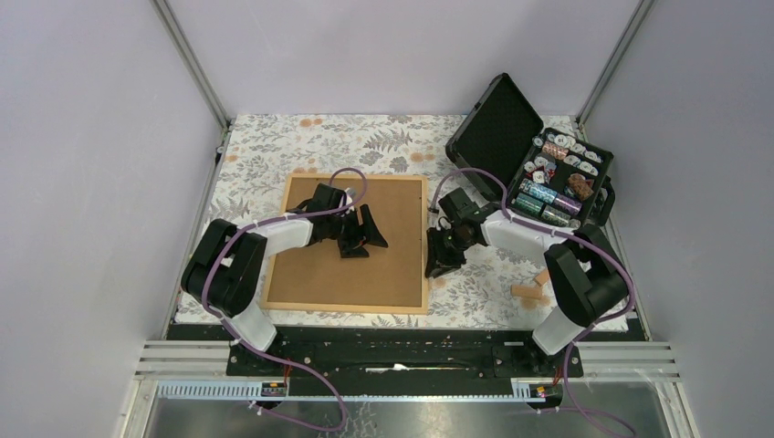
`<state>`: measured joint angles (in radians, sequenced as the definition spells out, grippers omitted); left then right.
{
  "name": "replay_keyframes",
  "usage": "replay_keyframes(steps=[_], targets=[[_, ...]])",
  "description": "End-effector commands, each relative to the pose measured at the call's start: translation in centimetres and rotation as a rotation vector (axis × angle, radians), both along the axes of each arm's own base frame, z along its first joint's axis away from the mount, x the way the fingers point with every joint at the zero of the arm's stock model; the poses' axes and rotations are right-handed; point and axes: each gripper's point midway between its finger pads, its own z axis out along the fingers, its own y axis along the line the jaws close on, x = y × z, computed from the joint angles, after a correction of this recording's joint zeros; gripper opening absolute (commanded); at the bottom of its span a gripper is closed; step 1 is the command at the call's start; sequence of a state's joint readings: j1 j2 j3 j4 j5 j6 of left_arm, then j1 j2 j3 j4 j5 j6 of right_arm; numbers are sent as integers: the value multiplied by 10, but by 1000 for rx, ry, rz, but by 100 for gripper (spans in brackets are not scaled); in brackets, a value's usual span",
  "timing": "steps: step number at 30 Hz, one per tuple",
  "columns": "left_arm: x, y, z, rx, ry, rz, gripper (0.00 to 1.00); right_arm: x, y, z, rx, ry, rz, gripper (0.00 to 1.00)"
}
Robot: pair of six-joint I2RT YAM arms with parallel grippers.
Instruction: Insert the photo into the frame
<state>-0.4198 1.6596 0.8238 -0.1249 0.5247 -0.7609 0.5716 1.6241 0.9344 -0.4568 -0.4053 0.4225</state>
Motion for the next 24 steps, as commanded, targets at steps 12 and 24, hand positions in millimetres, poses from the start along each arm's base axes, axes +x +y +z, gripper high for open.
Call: replay_keyframes(steps=[12,24], targets=[[-5,4,-14,29,8,2,72,-17,15,-27,-23,57,12,24],[-8,5,-20,33,14,32,72,-29,7,-47,-162,101,-88,24]])
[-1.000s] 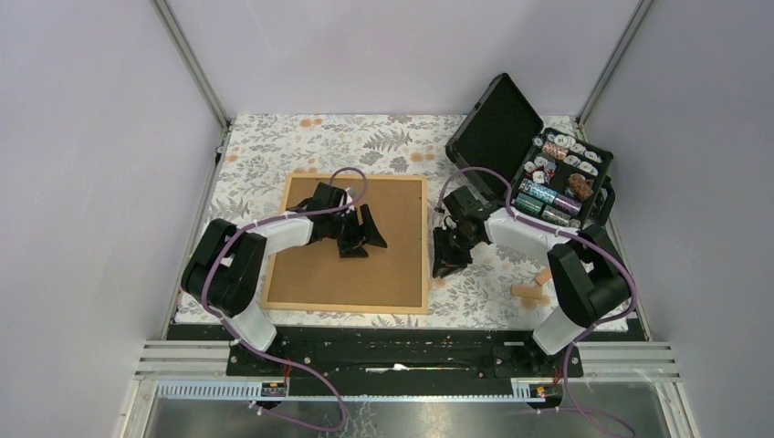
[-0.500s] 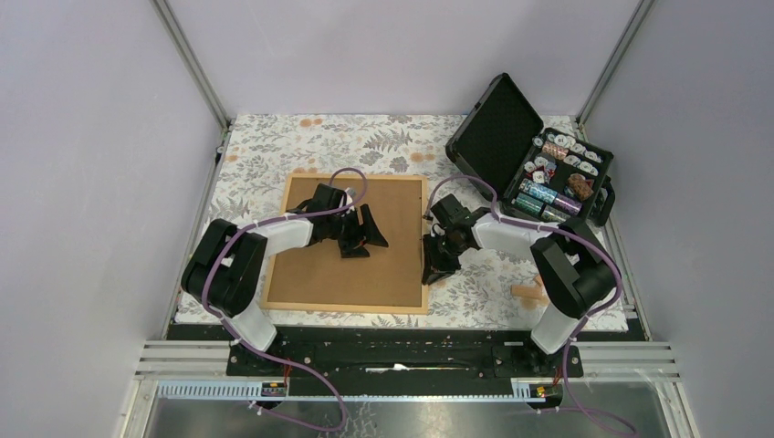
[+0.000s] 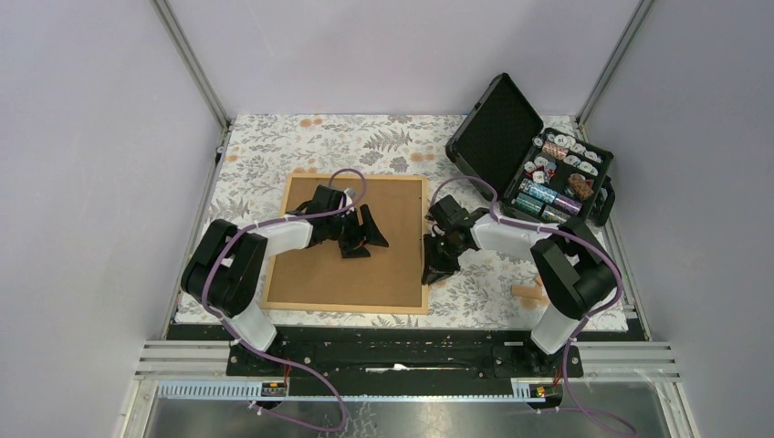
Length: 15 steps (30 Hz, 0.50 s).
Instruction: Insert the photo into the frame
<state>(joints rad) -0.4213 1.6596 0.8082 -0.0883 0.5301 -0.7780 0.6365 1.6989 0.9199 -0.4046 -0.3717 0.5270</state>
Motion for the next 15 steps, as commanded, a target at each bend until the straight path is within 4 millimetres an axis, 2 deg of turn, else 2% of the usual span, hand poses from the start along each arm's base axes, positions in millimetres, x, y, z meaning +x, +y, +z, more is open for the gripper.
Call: replay_keyframes(steps=[1,10,15], targets=[[-11,8,-23,54,26,29,72,-17,-7,-25,-124,48,-65,24],[-20,11,-39,70,55,50,71,-25,-16,-42,-237,87,-158,25],[-19,11,-38,69,51,49,71,-27,-33,-54,-353,63,-190,24]])
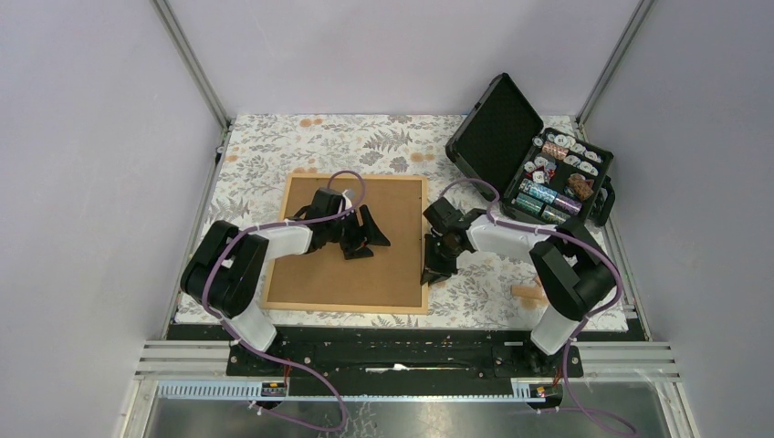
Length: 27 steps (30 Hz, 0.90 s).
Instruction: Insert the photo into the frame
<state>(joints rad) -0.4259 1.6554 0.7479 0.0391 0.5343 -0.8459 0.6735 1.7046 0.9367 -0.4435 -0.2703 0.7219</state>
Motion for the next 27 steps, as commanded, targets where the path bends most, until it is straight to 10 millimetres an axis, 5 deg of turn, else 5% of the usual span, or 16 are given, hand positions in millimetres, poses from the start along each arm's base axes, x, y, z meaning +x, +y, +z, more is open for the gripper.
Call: replay_keyframes(steps=[1,7,12,22,27], targets=[[-21,16,-36,119,70,10,71,-27,-38,-54,-291,37,-22,24],[-19,16,-33,119,62,8,71,-32,-67,-82,-501,2,-10,23],[-20,17,-31,127,58,4,71,-36,-68,-103,-624,-12,63,23],[-18,17,-25,130,44,5,71,-30,-31,-109,-531,-10,136,30],[-19,17,-25,132,45,3,71,-17,25,-71,-230,-36,140,47]])
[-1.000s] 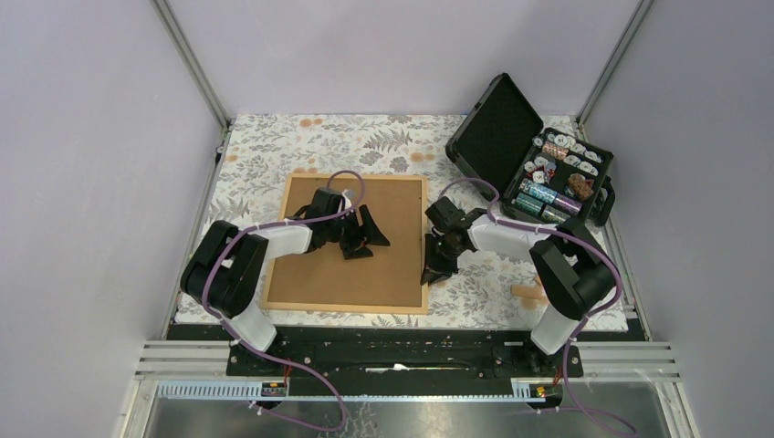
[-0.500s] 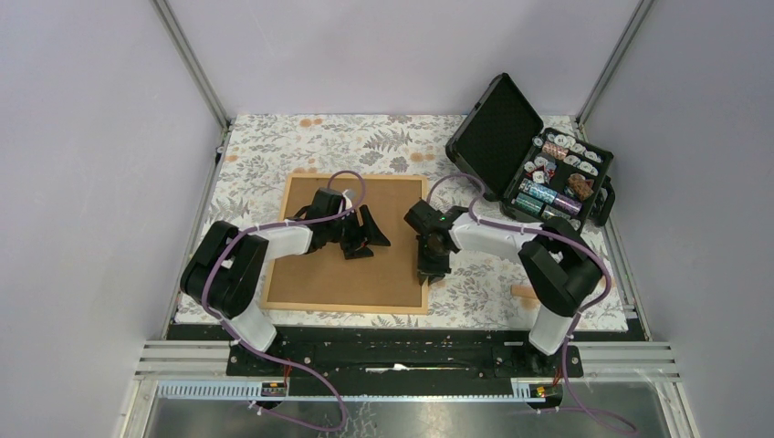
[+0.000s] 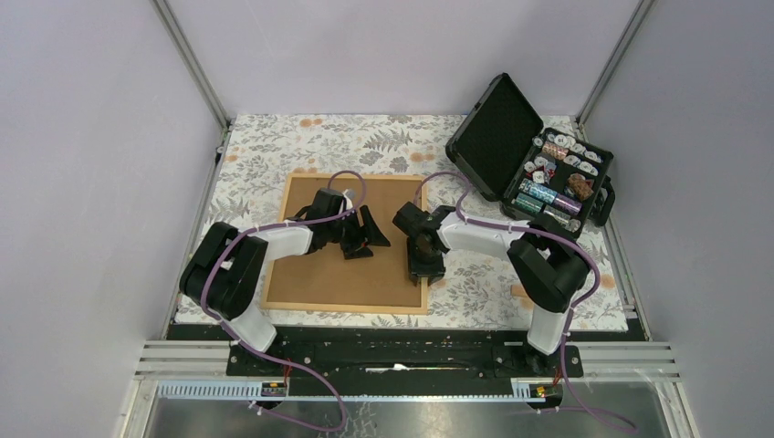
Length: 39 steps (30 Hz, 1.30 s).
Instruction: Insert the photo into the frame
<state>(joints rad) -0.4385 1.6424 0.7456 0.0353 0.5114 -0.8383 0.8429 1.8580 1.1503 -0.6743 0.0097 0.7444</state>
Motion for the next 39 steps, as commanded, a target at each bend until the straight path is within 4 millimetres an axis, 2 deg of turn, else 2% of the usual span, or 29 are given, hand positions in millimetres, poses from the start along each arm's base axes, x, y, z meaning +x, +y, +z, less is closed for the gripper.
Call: replay_keyframes(steps=[1,3,6,9,12,14,16,19,21,22,25,27,30,33,36,39], targets=[[-18,18,-25,115,64,9,71,-11,26,-55,102,42,42,49],[-17,17,-23,111,59,5,71,-4,29,-44,132,36,42,51],[-16,18,-20,119,50,0,71,8,29,-14,190,-14,39,55],[-13,16,-12,109,33,-12,71,20,17,12,195,-64,43,56],[-6,12,8,91,-2,-28,75,33,-2,22,177,-118,28,52],[3,14,24,97,-46,-27,80,44,-7,22,152,-167,43,50],[16,26,41,111,-88,-3,86,59,-7,15,115,-213,80,48],[32,52,61,123,-125,47,90,75,-6,-5,51,-216,140,44],[36,70,71,139,-144,81,91,82,-3,-12,36,-220,207,42],[37,78,74,147,-147,97,92,86,-4,-13,23,-225,255,38],[35,94,82,161,-162,129,92,96,-5,-17,33,-212,462,15],[32,99,83,166,-165,144,92,97,-3,-19,91,-169,656,13],[28,97,81,152,-151,143,93,138,-12,-16,26,-291,774,7],[25,94,82,134,-128,128,92,190,0,5,-30,-409,841,1],[25,95,88,140,-141,135,93,259,14,30,-140,-548,849,0],[21,94,94,126,-151,145,93,324,26,44,-258,-639,858,7]])
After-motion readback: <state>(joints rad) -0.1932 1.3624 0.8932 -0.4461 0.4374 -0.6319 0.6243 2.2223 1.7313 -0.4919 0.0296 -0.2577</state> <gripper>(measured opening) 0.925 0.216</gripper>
